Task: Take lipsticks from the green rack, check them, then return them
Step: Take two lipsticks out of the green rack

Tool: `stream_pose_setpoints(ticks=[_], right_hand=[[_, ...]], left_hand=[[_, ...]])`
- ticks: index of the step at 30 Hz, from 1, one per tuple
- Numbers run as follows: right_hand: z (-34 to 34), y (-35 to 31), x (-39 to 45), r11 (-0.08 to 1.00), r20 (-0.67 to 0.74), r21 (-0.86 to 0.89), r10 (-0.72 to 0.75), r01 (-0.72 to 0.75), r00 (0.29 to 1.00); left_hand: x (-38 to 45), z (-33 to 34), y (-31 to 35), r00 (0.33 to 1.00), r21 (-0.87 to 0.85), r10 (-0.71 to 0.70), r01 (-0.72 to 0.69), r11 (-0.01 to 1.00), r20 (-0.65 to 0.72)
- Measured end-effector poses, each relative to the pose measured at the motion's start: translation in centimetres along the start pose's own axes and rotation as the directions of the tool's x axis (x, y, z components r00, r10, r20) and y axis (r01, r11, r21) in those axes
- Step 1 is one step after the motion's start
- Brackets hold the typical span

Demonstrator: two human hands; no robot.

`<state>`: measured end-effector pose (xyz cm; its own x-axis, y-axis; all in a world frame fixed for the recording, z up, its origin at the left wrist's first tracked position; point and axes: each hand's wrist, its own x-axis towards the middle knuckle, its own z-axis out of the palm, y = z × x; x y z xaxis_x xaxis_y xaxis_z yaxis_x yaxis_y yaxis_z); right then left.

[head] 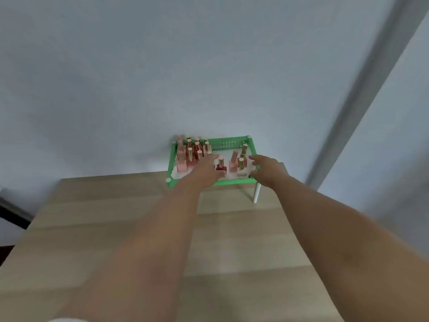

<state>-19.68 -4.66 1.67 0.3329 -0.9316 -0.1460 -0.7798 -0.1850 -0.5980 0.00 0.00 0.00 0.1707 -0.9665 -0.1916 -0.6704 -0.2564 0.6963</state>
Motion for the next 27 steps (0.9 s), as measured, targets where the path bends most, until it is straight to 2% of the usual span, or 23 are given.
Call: stream_pose_setpoints(ticks=[2, 4, 9, 14, 18, 23, 27], right_hand=[[0.2, 0.0, 1.1, 0.996, -0.047, 0.087, 0.035, -0.031, 0.998], [0.3, -0.2, 1.4, 0.994, -0.064, 0.099, 0.055, -0.048, 0.996], [1.6, -0.1, 2.1, 0.998, -0.078, 0.01, 0.058, -0.057, 0.995], [2.4, 0.1, 2.6, 0.995, -0.123, -0.078, 0.057, -0.067, 0.991], [3.4, 0.3, 3.8, 0.983, -0.133, -0.115, 0.127, -0.143, 0.983], [4.3, 1.1, 5.2, 0.976, -0.125, -0.168, 0.117, -0.137, 0.985], [4.6, 1.4, 5.3, 0.98, -0.136, -0.148, 0.113, -0.133, 0.984]], left_hand=[[1.1, 0.6, -0.5, 1.0, -0.027, -0.003, 0.002, 1.0, -0.028], [1.7, 1.6, -1.4, 0.998, -0.021, -0.002, 0.001, 1.0, -0.067], [3.5, 2.4, -2.8, 0.993, 0.043, 0.05, -0.046, 0.998, -0.104], [4.1, 3.0, -3.3, 0.99, 0.025, 0.09, -0.088, 0.996, -0.111], [4.5, 3.5, -3.4, 0.987, 0.004, 0.089, -0.089, 0.996, -0.131], [5.1, 3.5, -3.2, 0.984, 0.029, 0.09, -0.086, 0.996, -0.154], [5.6, 3.7, -3.3, 0.992, 0.089, 0.086, -0.079, 0.993, -0.089]])
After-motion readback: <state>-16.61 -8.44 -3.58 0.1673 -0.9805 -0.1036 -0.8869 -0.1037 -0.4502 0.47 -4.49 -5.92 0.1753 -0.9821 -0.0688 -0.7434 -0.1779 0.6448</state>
